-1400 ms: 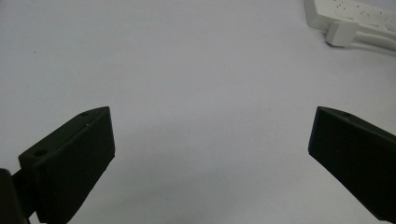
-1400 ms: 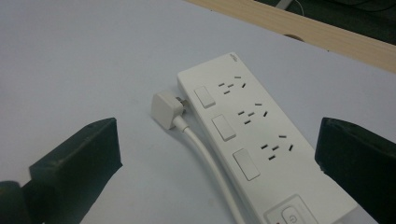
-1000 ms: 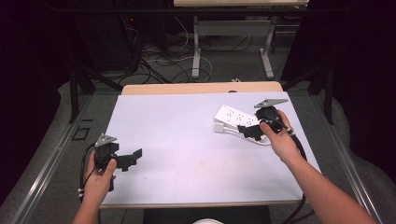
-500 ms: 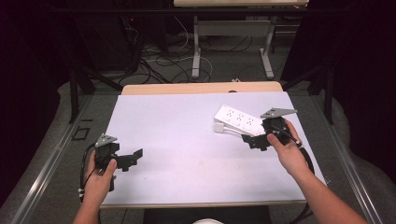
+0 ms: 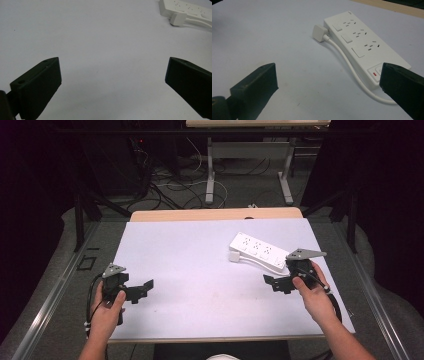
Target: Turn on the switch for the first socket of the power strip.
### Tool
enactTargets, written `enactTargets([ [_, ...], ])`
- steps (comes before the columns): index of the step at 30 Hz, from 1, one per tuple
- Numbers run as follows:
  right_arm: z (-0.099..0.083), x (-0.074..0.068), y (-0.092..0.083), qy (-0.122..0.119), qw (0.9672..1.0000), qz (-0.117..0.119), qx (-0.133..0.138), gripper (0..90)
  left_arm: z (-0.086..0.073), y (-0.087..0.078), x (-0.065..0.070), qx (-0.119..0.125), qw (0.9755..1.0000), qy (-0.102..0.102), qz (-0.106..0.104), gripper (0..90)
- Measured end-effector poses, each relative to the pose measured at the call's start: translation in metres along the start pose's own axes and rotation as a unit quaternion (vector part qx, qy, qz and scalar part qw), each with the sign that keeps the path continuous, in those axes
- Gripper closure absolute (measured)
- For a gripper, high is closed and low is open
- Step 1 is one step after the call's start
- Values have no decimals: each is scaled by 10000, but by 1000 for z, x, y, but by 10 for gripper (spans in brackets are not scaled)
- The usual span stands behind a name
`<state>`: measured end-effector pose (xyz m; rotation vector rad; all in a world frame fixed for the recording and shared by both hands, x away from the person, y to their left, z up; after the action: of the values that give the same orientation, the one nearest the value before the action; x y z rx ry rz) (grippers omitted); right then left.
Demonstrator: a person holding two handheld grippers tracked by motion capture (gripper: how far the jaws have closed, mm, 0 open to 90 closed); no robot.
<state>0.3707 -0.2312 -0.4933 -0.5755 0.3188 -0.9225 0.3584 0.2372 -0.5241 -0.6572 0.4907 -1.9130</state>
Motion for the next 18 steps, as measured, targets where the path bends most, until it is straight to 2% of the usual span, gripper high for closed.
enactTargets([
  [4, -5, 1, -4, -14, 9999, -92, 83, 14, 0, 0, 0, 2, 10000, -1, 3, 4],
  [7, -8, 1, -9, 116, 9998, -83, 126, 14, 0, -1, 0, 6, 10000, -2, 7, 4],
  [10, -13, 2, -11, 101, 9996, -178, 179, 14, 0, -1, 0, -16, 10000, -19, -1, 3],
  [11, -15, 2, -11, 42, 9997, -166, 194, 14, 0, 0, 0, 8, 10000, 0, 11, 3],
  [13, -19, 1, -12, 94, 9996, -186, 170, 14, 0, -1, 0, -49, 10000, 26, 2, 4],
  [18, -28, 3, -9, 26, 9996, -225, 163, 14, -1, -1, 0, -89, 10000, 12, -19, 3],
])
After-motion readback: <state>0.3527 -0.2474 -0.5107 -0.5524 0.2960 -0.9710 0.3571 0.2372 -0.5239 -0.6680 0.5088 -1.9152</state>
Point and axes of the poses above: each handheld gripper's, and its own axes: y roughly forward along the jaws, z roughly out of its top, x roughly to its right, the point moved 5 cm from there along y, roughly forward along the jaws, and after that the axes turned 3 degrees about -y, right-handed, at the moved point
